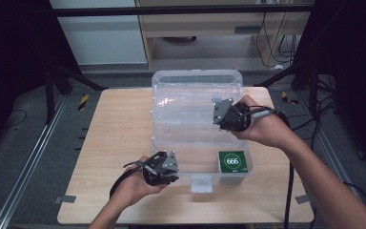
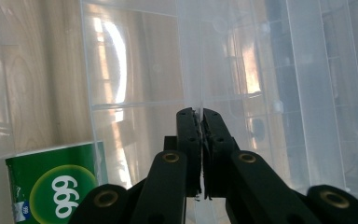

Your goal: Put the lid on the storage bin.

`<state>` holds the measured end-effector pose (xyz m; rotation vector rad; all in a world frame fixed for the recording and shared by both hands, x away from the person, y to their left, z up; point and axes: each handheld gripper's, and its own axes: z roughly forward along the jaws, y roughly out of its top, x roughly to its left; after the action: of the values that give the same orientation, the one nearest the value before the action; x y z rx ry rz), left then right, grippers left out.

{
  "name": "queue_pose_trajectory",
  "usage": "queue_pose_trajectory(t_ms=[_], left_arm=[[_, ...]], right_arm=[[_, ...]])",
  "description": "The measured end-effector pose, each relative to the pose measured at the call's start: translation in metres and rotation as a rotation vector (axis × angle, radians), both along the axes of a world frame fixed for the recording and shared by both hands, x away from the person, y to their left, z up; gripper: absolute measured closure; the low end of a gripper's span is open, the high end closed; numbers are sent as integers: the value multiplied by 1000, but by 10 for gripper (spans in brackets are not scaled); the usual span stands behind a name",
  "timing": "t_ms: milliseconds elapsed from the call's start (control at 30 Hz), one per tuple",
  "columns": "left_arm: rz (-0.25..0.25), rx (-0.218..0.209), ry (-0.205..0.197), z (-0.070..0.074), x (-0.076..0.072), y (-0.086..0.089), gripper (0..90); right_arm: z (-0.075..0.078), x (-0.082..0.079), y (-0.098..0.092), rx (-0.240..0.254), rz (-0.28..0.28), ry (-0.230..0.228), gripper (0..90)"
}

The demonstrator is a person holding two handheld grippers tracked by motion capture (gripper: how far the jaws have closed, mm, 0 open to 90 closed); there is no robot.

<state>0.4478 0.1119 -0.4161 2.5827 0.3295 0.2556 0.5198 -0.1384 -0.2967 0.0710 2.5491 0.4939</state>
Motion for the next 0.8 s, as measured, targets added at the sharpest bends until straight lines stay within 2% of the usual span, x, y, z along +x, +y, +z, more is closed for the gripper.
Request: queue_pose_trajectory(t_ms=[800], left_arm=[[6, -5, -12, -1, -2, 0, 773]], right_arm=[[-5, -22, -5, 36, 2, -35, 871]])
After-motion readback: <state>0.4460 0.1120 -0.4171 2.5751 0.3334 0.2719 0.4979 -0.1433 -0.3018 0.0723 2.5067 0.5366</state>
